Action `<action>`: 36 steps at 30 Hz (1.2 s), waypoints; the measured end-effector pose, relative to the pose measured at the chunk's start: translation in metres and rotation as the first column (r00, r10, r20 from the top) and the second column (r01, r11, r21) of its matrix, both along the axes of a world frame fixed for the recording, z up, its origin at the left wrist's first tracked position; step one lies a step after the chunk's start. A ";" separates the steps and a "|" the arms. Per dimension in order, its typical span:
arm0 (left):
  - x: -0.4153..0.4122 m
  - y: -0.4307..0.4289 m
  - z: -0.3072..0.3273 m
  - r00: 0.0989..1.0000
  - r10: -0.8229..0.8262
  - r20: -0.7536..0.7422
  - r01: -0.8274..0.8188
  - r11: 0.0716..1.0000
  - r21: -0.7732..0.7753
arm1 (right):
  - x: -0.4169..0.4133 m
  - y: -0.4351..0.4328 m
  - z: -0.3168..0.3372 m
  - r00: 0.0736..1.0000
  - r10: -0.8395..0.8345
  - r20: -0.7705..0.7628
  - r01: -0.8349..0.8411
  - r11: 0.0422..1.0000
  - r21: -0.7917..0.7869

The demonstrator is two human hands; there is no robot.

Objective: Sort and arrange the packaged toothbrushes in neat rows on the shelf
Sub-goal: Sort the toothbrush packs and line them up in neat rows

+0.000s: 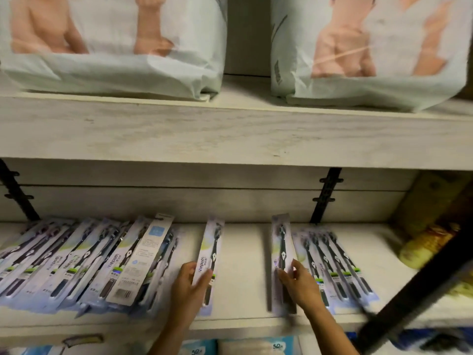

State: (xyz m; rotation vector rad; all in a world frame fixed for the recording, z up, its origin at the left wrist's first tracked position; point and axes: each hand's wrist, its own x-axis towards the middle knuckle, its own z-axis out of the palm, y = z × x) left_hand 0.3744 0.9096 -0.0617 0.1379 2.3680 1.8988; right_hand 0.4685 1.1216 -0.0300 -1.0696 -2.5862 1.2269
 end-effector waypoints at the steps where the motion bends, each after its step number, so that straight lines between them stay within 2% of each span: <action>1: 0.001 0.003 -0.002 0.999 0.009 0.041 -0.011 0.999 0.045 | 0.000 0.007 -0.001 0.999 0.022 0.047 -0.026 0.997 0.077; 5: 0.005 0.011 -0.010 0.990 0.042 0.137 -0.065 0.983 0.171 | 0.000 0.028 -0.009 0.987 0.000 0.160 -0.041 0.966 0.255; 9: 0.011 0.016 -0.011 0.987 0.051 0.151 -0.084 0.970 0.227 | 0.002 0.037 -0.018 0.968 0.005 0.252 -0.084 0.949 0.304; 13: 0.012 0.018 -0.009 0.991 0.037 0.132 -0.067 0.970 0.233 | 0.006 0.030 -0.025 0.966 -0.045 0.255 -0.067 0.906 0.418; 22: 0.017 0.017 -0.007 0.993 -0.006 0.120 -0.028 0.960 0.279 | 0.017 0.024 -0.041 0.956 -0.100 0.277 -0.080 0.818 0.570; 28: 0.023 0.021 -0.003 0.990 -0.028 0.138 -0.019 0.945 0.327 | 0.020 0.028 -0.035 0.959 -0.139 0.247 -0.034 0.810 0.586; 31: 0.028 0.027 0.000 0.992 -0.052 0.112 0.010 0.939 0.343 | 0.017 0.022 -0.031 0.989 -0.068 0.133 -0.008 0.864 0.504; 34: 0.032 0.039 0.003 0.997 -0.058 0.054 0.037 0.943 0.330 | 0.005 -0.002 -0.017 0.992 0.067 -0.110 -0.052 0.989 0.137; 36: 0.037 0.049 0.004 0.996 -0.082 0.024 0.070 0.948 0.310 | -0.005 -0.023 -0.006 0.975 0.128 -0.182 -0.152 0.980 -0.126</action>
